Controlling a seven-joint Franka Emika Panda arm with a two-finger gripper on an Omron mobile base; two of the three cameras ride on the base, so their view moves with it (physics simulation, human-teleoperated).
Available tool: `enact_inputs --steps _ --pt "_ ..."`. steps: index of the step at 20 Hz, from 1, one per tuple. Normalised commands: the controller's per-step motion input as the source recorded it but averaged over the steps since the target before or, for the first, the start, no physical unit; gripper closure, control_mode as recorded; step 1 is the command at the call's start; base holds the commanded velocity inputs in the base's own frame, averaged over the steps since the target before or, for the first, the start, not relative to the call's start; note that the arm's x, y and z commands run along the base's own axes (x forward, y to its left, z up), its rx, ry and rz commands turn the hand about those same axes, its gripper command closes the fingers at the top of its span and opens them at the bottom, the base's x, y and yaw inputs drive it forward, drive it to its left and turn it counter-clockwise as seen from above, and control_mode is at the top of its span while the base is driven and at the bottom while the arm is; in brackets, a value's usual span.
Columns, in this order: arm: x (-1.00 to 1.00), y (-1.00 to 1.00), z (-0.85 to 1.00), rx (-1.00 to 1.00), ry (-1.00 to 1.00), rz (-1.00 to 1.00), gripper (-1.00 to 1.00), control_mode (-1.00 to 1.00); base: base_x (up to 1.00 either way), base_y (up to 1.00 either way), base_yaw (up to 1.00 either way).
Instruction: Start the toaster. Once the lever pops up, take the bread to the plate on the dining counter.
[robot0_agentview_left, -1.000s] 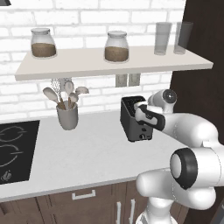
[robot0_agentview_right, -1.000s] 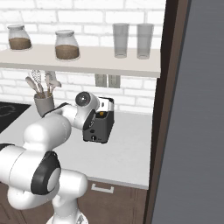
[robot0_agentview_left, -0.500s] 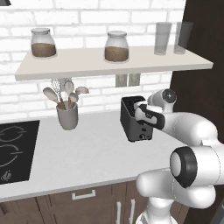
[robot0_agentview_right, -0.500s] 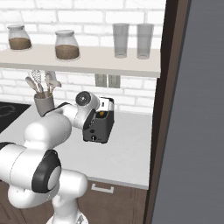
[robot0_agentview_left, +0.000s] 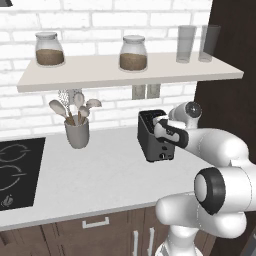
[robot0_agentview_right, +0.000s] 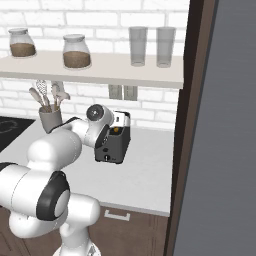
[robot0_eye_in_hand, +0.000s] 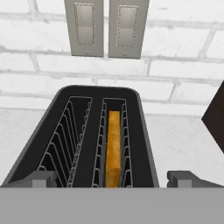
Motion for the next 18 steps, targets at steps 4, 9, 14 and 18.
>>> enact_inputs --steps 4,9,14,18 --pt "0.00 0.00 0.00 0.00 0.00 0.00 -1.00 -1.00 0.00 0.00 0.00" --pt "0.00 0.00 0.00 0.00 0.00 0.00 -1.00 -1.00 0.00 0.00 0.00" --pt "0.00 0.00 0.00 0.00 0.00 0.00 -1.00 -1.00 0.00 0.00 0.00" --pt "0.00 0.00 0.00 0.00 0.00 0.00 -1.00 -1.00 0.00 0.00 0.00"
